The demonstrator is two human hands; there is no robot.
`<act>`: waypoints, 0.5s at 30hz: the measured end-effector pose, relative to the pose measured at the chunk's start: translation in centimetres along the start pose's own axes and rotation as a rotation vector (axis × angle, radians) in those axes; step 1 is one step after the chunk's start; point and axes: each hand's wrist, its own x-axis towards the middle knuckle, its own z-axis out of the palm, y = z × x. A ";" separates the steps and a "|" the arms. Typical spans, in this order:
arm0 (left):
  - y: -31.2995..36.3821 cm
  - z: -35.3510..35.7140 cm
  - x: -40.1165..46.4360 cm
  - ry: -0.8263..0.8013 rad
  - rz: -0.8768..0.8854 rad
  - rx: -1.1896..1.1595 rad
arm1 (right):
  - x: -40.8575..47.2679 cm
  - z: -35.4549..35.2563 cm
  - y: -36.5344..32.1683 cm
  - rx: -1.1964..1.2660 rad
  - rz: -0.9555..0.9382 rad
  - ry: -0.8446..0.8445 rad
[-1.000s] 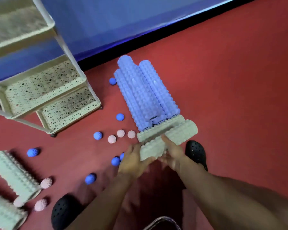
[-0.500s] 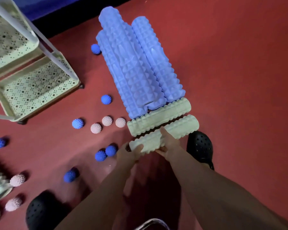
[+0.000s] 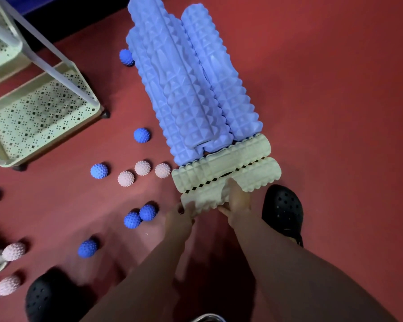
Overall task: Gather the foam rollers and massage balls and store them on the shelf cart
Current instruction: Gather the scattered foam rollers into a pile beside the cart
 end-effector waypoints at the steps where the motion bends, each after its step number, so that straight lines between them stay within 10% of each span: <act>1: 0.2 0.1 -0.2 -0.001 -0.008 -0.009 | 0.0 0.1 0.3 -0.009 -0.018 0.025; 15: 0.4 -0.8 0.4 0.073 0.019 0.084 | -0.5 0.0 1.2 -0.115 -0.046 0.036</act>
